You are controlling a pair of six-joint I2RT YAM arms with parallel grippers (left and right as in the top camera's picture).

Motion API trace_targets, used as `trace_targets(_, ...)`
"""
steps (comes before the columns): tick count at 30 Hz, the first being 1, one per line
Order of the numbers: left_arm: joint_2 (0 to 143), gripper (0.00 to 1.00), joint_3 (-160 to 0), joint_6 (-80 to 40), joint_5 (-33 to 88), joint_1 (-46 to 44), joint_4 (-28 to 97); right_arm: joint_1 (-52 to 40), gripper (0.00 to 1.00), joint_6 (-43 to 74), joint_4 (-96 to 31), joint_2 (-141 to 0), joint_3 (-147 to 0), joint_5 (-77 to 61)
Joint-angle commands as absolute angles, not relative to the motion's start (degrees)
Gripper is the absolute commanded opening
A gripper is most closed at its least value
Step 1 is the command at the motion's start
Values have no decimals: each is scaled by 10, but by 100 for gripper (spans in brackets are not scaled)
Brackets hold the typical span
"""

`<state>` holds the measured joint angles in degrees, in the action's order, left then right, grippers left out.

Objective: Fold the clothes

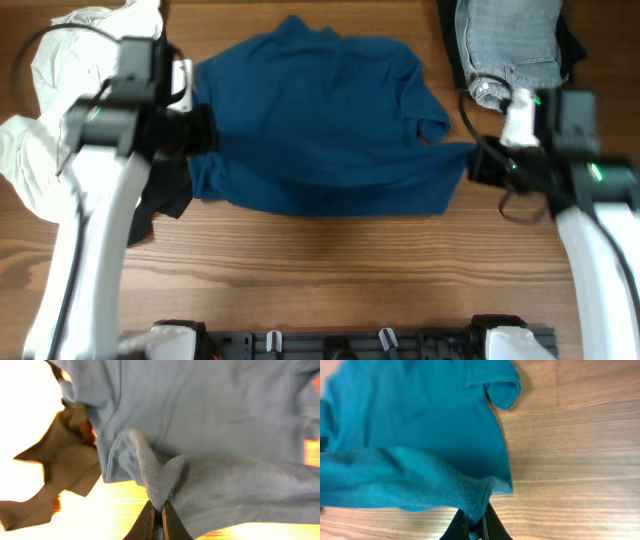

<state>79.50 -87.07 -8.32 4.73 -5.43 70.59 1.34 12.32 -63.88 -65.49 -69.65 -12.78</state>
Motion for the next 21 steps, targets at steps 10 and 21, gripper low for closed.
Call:
trace_targets(10, 530, 4, -879, -157, 148, -50, 839, 14, 4, 197, -825, -400, -707, -116)
trace_targets(21, 487, 34, -872, -172, 148, -50, 927, 14, 51, 201, -890, -404, -707, -115)
